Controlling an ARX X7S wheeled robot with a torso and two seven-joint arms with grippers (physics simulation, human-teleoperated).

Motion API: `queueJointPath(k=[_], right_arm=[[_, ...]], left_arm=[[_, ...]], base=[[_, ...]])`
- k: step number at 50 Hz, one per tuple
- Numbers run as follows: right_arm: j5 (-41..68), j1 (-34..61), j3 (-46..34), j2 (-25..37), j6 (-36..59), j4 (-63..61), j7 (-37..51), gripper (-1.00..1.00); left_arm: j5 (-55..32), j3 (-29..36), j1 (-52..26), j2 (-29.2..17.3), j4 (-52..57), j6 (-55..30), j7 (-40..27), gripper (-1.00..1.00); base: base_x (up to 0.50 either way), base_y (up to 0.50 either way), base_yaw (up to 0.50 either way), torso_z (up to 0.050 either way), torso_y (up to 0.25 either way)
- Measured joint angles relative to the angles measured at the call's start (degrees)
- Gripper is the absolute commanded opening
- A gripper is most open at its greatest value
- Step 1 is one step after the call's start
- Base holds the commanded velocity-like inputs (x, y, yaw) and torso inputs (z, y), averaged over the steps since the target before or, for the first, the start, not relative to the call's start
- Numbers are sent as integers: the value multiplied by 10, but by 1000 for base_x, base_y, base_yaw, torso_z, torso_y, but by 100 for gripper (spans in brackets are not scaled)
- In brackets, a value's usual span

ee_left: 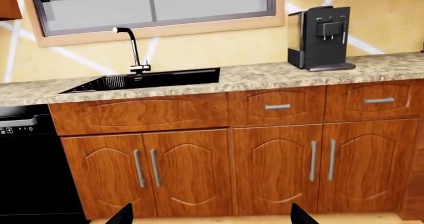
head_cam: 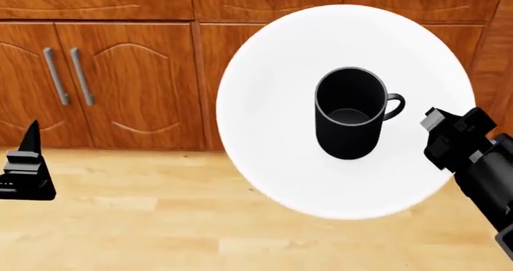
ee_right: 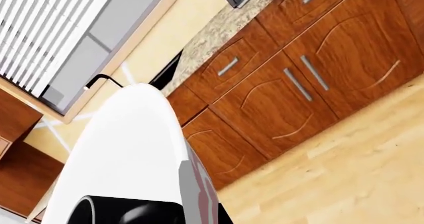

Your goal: Place the cup inside the bowl on the dining table and move the bowl to any counter.

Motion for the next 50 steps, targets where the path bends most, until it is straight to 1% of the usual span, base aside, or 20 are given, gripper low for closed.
queueJointPath(k=[50], right_arm=[[7,17,-12,-2,1,5,6,-100]], left_arm=[[-10,-3,-1,-6,1,0,-7,100]], base=[[500,0,0,0,1]])
